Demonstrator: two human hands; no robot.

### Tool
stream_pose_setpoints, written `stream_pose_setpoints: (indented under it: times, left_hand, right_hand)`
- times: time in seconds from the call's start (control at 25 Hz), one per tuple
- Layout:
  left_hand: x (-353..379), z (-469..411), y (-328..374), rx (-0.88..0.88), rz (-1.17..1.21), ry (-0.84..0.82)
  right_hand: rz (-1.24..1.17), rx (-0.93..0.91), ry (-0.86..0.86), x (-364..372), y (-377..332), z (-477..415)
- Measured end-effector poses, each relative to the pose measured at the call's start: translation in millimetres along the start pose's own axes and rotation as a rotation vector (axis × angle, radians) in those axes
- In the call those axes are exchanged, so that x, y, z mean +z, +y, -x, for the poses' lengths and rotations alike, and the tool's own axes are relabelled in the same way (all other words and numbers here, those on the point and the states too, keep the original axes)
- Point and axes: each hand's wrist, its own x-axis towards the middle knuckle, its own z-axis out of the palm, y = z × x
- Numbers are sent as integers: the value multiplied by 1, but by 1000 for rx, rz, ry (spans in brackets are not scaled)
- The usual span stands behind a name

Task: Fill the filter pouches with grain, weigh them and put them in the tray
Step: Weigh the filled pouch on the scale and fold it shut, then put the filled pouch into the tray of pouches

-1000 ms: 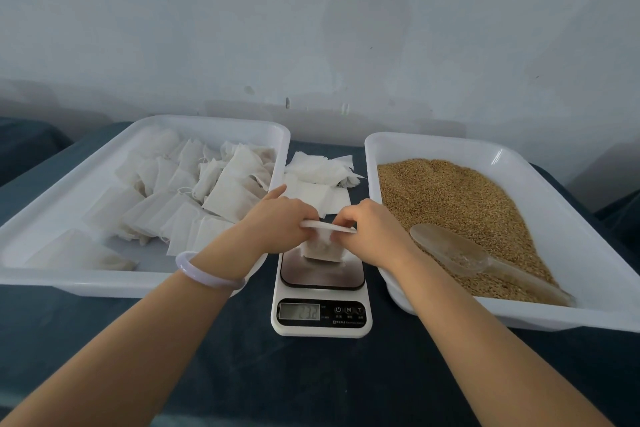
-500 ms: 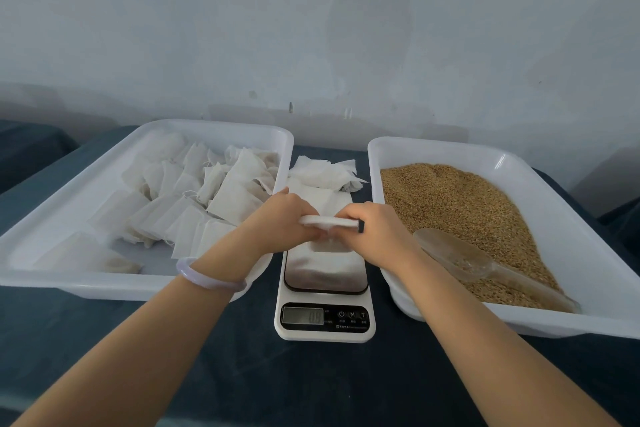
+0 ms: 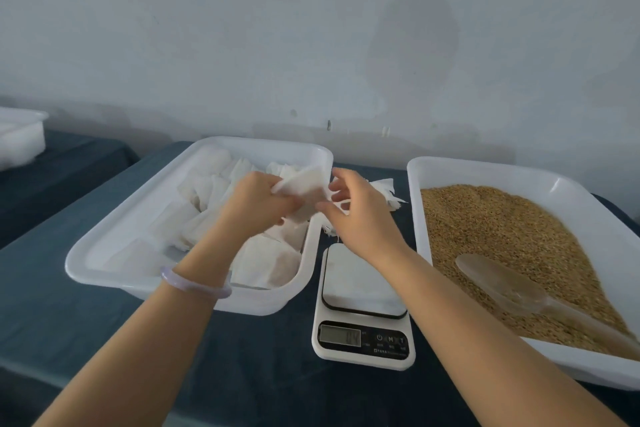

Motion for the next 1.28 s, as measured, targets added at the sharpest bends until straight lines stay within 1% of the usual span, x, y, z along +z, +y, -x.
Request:
stream_pose_setpoints:
  times: [0.04,0.12,0.2,0.28,0.36,0.4,0.48,0.56,0.6,0.68,0.72,0.8,0.84,0.88,0.92,0.96,1.0,1.04,1.12,1.16,1.2,1.24,1.28]
  left_hand:
    - [-4,-4,-6,-77,15,10]
    - [-5,-8,-14,-241,-12,-65]
    - [3,-11,-22,-372,-42,-153]
    - [13,-11,-27,-440,2,-175]
    - [21,-15,-28,-463,18,-245]
    - [25,-15,-29,-450,-21,-296]
    - [29,-16,-28,-505,39,-303]
    - [30,-18,-28,-511,-74,-344]
    - [32,-23,-33,-489,-140,-296]
    - [31,-24,-36,-472,-146,-155]
    - [29,-24,-36,-424,-188,-116]
    - [29,-25,-35,-327,-386,-91]
    - [30,-26,-34,-275,-475,-65]
    - [33,-28,-30,-191,-533,1]
    - [35,-27,-21,-73,-551,89]
    - [39,-29,-10,93,-536,176]
    - [44,-29,2,249,-520,219]
    - [53,-31,12,369,-514,201]
    - [79,-34,30,496,-660,51]
    - [97,-35,34,505,-760,-57]
    - [115,-36,36,477,-844,-163]
    - [132,-39,33,408,-898,-250]
    - [145,-43,29,323,-913,-296]
  right_hand:
    - [25,-4,-35,6,-3,-3]
    - [110,-30,-130,16,-9,-6]
    - [229,-33,-278,24,-13,-9]
    - [383,-19,-450,34,-16,-12]
    - [566,-26,-571,44,-19,-16]
    - [646,-25,-607,49,-20,-18]
    - [758,-10,-644,58,-19,-22]
    - [847,16,-703,62,-17,-24]
    - [883,29,-746,64,-16,-24]
    - [900,46,-791,65,-13,-25]
    - [874,50,-780,65,-13,-24]
    - [752,20,-696,60,-11,-20]
    - [679,-23,-619,56,-9,-18]
    - [612,-71,-527,49,-5,-14]
    - [547,-100,-434,41,0,-11]
    - [491,-91,-360,31,7,-8]
    - [465,-55,-311,19,15,-6]
    - [485,-6,-279,7,25,-5]
    - [619,79,-246,-16,44,-3]
    - [670,109,-221,-24,52,-2]
    - [688,127,-189,-29,58,0]
    - [685,131,-155,-31,61,1]
    - [677,126,-134,-32,63,3]
